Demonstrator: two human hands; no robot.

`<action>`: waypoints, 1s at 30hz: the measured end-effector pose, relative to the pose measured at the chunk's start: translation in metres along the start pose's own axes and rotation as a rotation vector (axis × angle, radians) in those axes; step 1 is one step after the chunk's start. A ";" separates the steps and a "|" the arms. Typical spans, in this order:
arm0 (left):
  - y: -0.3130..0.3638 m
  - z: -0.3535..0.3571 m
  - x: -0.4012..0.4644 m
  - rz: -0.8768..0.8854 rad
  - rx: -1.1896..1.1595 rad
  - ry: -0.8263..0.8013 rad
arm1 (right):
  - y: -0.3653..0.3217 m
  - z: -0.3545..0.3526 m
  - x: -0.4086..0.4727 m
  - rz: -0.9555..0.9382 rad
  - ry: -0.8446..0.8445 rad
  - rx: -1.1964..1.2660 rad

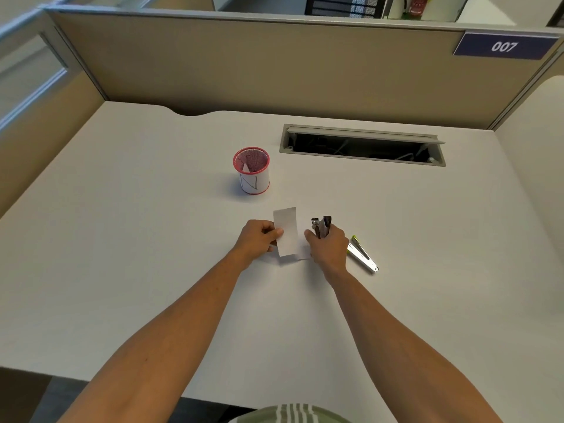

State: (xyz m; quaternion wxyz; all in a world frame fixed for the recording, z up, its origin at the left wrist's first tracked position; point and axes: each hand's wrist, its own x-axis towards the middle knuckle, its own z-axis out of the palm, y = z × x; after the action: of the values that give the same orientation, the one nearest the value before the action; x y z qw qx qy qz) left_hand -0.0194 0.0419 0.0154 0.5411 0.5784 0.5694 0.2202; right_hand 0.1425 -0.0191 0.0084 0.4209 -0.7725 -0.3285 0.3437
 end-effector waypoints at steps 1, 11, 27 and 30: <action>0.000 0.001 0.000 0.024 0.019 0.002 | -0.001 -0.001 -0.001 0.032 -0.033 0.108; 0.017 0.007 -0.003 0.293 0.190 0.080 | -0.011 -0.022 0.004 0.307 -0.398 0.386; 0.030 0.013 -0.010 0.229 -0.102 0.050 | -0.014 -0.030 0.004 0.097 -0.331 0.373; 0.031 0.014 -0.013 0.138 -0.231 0.018 | -0.013 -0.027 0.004 0.051 -0.285 0.361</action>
State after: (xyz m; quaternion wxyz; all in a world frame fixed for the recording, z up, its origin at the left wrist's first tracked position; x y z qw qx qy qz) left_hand 0.0031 0.0324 0.0429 0.5827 0.5478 0.5040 0.3261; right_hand 0.1637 -0.0224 0.0298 0.4930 -0.6364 -0.2982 0.5129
